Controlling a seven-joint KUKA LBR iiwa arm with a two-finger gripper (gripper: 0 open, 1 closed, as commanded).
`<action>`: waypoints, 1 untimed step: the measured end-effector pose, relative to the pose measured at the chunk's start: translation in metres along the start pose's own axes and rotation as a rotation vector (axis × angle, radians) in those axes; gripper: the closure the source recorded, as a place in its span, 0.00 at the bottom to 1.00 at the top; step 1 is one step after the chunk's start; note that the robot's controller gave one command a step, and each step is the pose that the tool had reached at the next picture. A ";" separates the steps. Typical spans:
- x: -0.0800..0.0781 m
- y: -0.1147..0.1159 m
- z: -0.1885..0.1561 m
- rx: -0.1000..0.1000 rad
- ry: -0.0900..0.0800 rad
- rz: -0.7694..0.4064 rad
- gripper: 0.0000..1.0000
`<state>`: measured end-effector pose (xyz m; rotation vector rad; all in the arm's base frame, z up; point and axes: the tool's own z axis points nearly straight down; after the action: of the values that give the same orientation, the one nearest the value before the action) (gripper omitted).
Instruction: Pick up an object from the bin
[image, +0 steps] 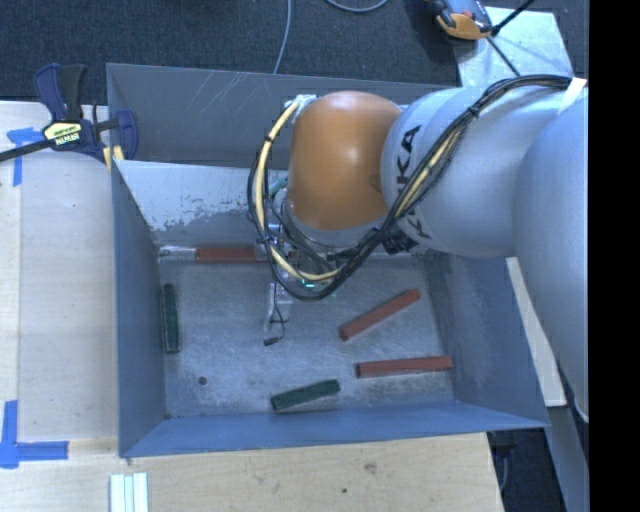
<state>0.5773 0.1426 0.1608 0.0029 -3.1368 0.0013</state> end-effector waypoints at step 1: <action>-0.002 0.000 -0.004 -0.002 -0.008 0.002 0.00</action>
Offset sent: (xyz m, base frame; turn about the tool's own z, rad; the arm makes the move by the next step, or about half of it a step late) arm -0.0011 -0.1430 -0.0177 0.1498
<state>0.5793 0.1426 0.1651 0.0001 -3.1445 -0.0022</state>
